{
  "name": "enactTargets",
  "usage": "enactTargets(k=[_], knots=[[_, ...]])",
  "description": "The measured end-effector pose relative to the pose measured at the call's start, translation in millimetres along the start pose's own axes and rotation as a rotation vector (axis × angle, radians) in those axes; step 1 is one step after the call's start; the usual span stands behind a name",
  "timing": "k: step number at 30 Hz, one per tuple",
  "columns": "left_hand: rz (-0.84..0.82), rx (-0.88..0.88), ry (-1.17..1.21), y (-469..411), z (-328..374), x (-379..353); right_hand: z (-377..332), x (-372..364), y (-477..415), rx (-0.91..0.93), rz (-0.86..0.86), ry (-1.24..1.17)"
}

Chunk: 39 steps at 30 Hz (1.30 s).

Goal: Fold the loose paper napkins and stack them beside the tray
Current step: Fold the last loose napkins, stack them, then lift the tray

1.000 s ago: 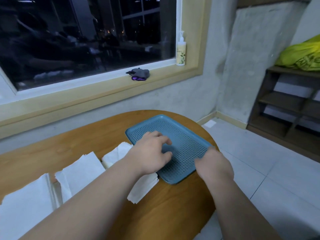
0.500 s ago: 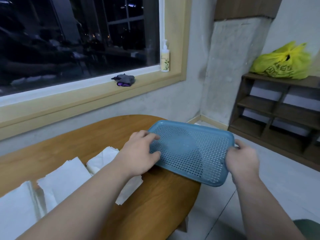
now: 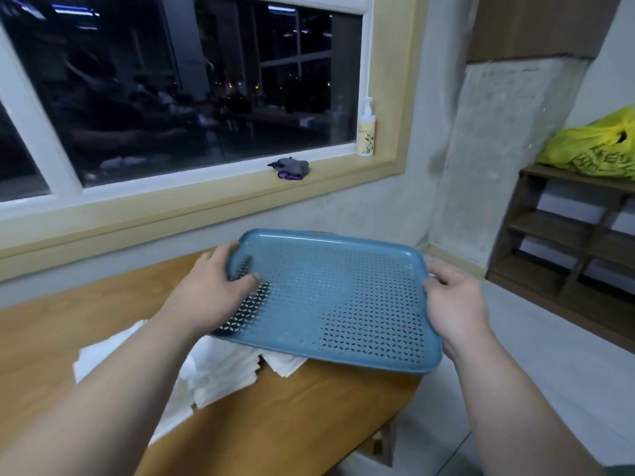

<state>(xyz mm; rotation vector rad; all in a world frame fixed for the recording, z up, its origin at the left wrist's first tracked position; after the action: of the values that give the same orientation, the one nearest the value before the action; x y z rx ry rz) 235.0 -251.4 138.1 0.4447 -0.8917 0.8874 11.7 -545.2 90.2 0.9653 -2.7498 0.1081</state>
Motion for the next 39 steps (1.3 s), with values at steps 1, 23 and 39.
enactTargets(k=[1,23,39], knots=[[0.011,0.015,0.018,9,-12,9,-4,-14,2,0.014,-0.037,0.001],[0.503,0.354,0.328,274,-213,168,-108,-299,154,0.28,-0.794,0.146],[0.448,0.642,0.205,397,-369,170,-72,-458,282,0.352,-1.055,0.709]])
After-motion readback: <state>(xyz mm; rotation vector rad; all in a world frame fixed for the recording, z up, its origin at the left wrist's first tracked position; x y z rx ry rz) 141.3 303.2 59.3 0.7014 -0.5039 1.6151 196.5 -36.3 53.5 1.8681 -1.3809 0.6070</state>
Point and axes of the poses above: each hand's wrist, its own y-axis away from the middle knuckle, its own x-axis out of the back of the hand, z = x × y, the point moved 9 cm from there along -y, towards the middle knuckle, and after that the axes turned 13 degrees about -z, right-handed, at the moved point
